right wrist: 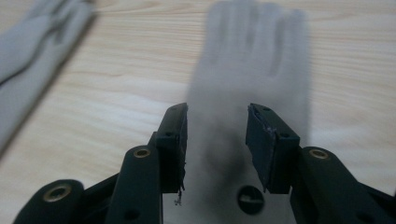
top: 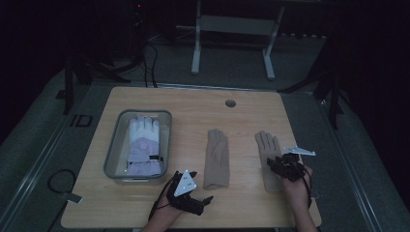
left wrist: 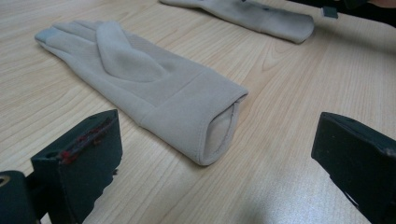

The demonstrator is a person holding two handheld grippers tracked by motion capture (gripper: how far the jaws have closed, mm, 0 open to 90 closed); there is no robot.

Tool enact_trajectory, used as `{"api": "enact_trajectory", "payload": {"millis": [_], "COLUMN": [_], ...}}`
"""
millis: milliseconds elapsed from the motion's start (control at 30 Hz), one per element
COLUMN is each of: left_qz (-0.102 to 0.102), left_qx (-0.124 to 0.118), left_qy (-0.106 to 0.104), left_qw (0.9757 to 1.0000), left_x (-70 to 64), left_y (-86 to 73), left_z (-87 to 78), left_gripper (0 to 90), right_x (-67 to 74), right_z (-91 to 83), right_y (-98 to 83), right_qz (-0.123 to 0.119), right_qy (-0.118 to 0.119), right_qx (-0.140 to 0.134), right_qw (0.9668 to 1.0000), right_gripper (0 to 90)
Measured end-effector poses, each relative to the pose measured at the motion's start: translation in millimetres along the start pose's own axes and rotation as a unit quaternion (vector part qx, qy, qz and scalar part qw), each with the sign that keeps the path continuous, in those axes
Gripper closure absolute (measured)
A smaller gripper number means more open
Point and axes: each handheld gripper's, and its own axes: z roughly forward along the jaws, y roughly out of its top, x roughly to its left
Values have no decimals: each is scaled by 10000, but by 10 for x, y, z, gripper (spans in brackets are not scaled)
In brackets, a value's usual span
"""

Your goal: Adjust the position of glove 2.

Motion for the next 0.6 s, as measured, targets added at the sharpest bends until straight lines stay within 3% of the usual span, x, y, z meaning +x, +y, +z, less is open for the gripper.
{"api": "enact_trajectory", "payload": {"millis": [67, 167, 300, 367, 533, 600], "left_qz": [6, 16, 5, -1, 0, 33], "left_qx": [-13, -26, -53, -47, -47, -68], "left_qy": [-13, -44, -51, -61, -69, -75], "left_qw": [10000, 10000, 10000, 10000, 10000, 9999], "left_x": [-5, -15, -25, -28, -39, -42], "left_y": [-1, -2, -4, -5, -10, -16], "left_z": [-1, -8, -27, -29, -47, -62], "left_gripper": [19, 19, 19, 19, 19, 19], "right_x": [-34, -106, -231, -300, -467, -490], "right_z": [6, -8, -8, -2, 4, 6], "right_y": [25, 104, 201, 204, 168, 146], "right_qz": [-236, -542, -938, -1149, -1132, -1249], "right_qy": [215, 530, 765, 773, 836, 799], "right_qx": [49, -89, -104, -132, -136, -208], "right_qw": [9995, 9971, 9926, 9903, 9900, 9887], "right_gripper": [580, 570, 550, 537, 500, 496]}}
